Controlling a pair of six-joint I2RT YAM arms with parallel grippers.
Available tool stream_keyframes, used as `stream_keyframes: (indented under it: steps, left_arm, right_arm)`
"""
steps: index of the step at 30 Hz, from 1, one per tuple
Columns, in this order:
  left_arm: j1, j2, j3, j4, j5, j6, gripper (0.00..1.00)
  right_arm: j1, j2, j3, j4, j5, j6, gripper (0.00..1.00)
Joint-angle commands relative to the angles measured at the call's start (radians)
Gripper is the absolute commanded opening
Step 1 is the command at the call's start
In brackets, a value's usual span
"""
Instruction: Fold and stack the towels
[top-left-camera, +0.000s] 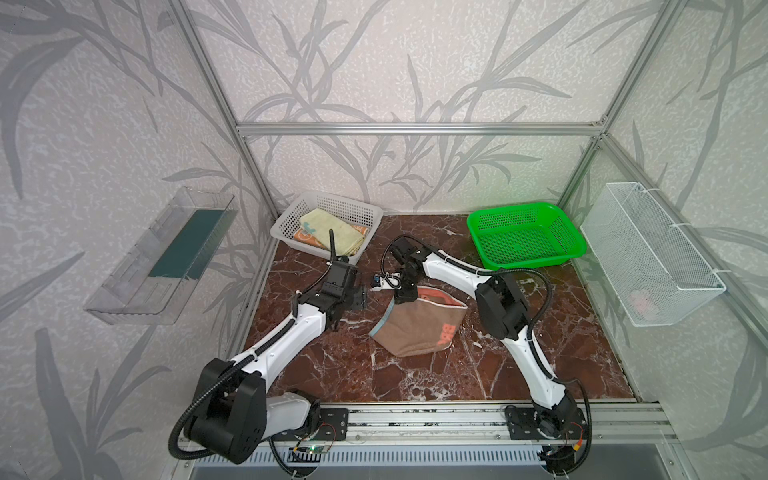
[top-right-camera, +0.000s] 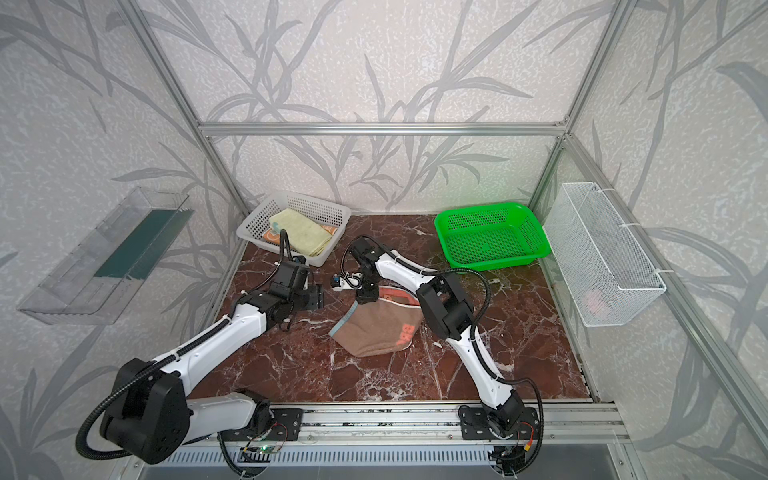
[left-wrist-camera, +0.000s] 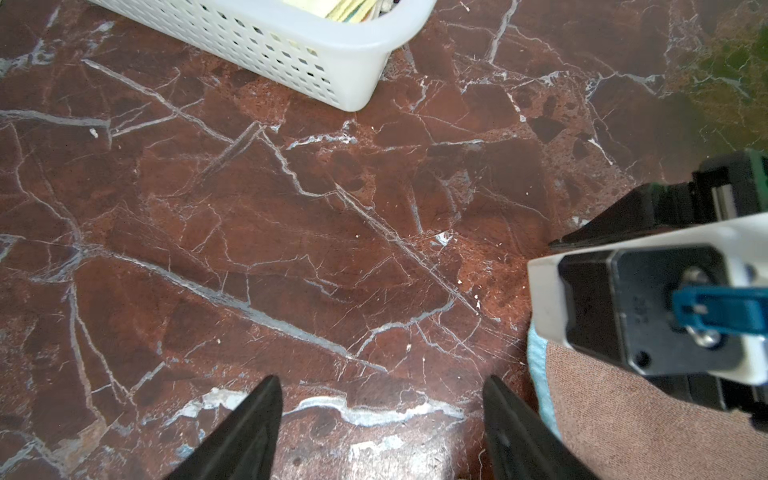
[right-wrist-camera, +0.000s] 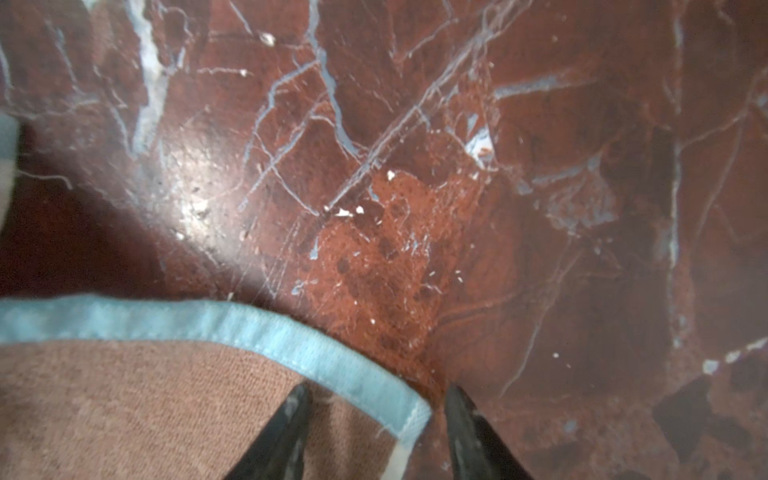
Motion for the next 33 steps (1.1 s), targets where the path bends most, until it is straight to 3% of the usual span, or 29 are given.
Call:
stream_keyframes:
  steps: [1,5,9,12,17,21,26,33]
  left_arm:
    - [0.005,-0.010,-0.010,0.007,-0.014,-0.007,0.77]
    - [0.005,0.002,-0.006,0.009,-0.011,-0.004,0.77]
    - [0.005,0.015,-0.003,0.010,-0.007,-0.001,0.76]
    - [0.005,0.014,-0.006,0.014,-0.004,0.003,0.77]
    - [0.005,0.018,-0.002,0.025,0.022,0.025,0.78]
    - [0.005,0.036,0.004,0.050,0.083,0.075,0.82]
    - [0.003,0.093,0.004,0.124,0.187,0.153,0.90]
    - [0.002,0.212,0.080,0.128,0.241,0.228,0.90]
  right_arm:
    - [-0.006,0.047,0.021,-0.093,0.026,-0.032,0.50]
    - [-0.006,0.066,0.048,-0.124,0.023,-0.032,0.36]
    - [-0.009,0.062,0.060,-0.120,0.003,-0.016,0.09]
    - [-0.011,0.058,0.075,-0.115,-0.008,0.000,0.00]
    - [-0.032,-0.002,0.050,-0.063,-0.038,0.041,0.00]
    - [-0.052,-0.137,-0.110,0.089,-0.048,0.061,0.00]
    - [-0.055,-0.305,-0.358,0.321,0.053,0.057,0.00]
    - [-0.083,-0.461,-0.575,0.488,0.134,0.098,0.00]
